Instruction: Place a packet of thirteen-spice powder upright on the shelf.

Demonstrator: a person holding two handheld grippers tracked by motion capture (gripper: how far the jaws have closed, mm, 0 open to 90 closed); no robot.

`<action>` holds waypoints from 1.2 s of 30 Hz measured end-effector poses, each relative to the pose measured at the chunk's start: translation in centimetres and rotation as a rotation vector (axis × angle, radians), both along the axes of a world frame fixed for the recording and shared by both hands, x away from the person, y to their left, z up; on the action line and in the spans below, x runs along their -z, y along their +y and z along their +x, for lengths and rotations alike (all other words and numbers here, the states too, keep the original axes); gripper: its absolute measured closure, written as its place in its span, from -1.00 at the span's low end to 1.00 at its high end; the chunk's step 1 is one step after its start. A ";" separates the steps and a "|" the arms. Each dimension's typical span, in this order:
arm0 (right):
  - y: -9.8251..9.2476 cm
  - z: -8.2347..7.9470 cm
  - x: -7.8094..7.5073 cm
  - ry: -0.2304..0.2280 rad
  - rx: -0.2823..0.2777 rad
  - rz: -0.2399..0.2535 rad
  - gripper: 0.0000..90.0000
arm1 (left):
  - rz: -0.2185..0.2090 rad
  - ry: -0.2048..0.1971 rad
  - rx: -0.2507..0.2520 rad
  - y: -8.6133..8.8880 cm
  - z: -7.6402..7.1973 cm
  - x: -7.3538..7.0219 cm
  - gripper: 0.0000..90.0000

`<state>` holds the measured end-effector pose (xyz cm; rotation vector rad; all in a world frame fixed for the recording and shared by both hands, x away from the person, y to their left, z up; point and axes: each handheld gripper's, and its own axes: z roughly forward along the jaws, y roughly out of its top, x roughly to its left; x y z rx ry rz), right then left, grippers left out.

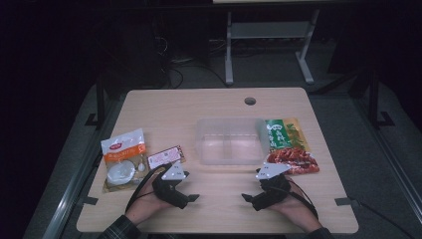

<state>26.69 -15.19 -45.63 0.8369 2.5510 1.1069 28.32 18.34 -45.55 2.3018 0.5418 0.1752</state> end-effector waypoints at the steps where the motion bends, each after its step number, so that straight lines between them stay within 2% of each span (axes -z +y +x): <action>1: 0.0 0.0 0.0 0.002 -0.004 -0.006 -0.92 | 0.011 0.005 0.005 0.0 0.1 -0.1 -0.68; 5: 0.1 -0.3 -0.1 0.014 -0.014 -0.003 -0.90 | 0.002 0.028 -0.009 0.1 0.3 -0.3 -0.60; 6: 0.0 -0.3 -0.1 0.016 -0.014 -0.001 -0.90 | 0.015 0.037 -0.002 0.2 0.4 -0.5 -0.56; 9: -0.2 -0.4 -0.3 0.021 -0.014 0.002 -0.89 | 0.008 0.070 -0.027 0.5 0.5 -0.8 -0.39; 10: -0.3 -0.4 -0.3 0.023 -0.016 0.005 -0.89 | 0.027 0.067 -0.014 0.6 0.6 -0.9 -0.31; 12: -0.3 -0.4 -0.4 0.021 -0.020 0.004 -0.87 | 0.024 0.079 -0.027 0.7 0.7 -1.0 -0.17; 15: -0.3 -0.3 -0.3 0.024 -0.023 -0.004 -0.86 | 0.054 0.087 -0.023 0.9 1.0 -1.3 0.05; 17: -0.3 -0.3 -0.4 0.029 -0.028 -0.004 -0.86 | 0.034 0.105 -0.041 1.0 1.0 -1.4 0.21; 18: -0.3 -0.4 -0.4 0.029 -0.028 0.002 -0.86 | 0.052 0.103 -0.038 1.1 1.2 -1.6 0.31; 22: -0.2 -0.5 -0.4 0.023 -0.034 -0.004 -0.84 | 0.014 0.104 -0.070 1.4 1.4 -2.2 0.69; 24: -0.2 -0.5 -0.4 0.026 -0.035 -0.005 -0.84 | 0.023 0.093 -0.062 1.5 1.6 -2.4 0.90; 25: -0.3 -0.5 -0.4 0.025 -0.039 -0.007 -0.84 | 0.008 0.088 -0.068 1.7 1.7 -2.7 0.90; 26: -0.3 -0.5 -0.5 0.025 -0.037 -0.001 -0.84 | 0.003 0.088 -0.076 1.8 1.8 -2.9 0.99; 27: -0.3 -0.5 -0.5 0.027 -0.036 0.004 -0.84 | 0.021 0.075 -0.072 2.0 2.0 -3.2 0.99; 36: -0.3 -0.4 -0.6 0.021 -0.031 0.004 -0.84 | 0.011 0.046 -0.114 3.5 3.9 -4.2 0.99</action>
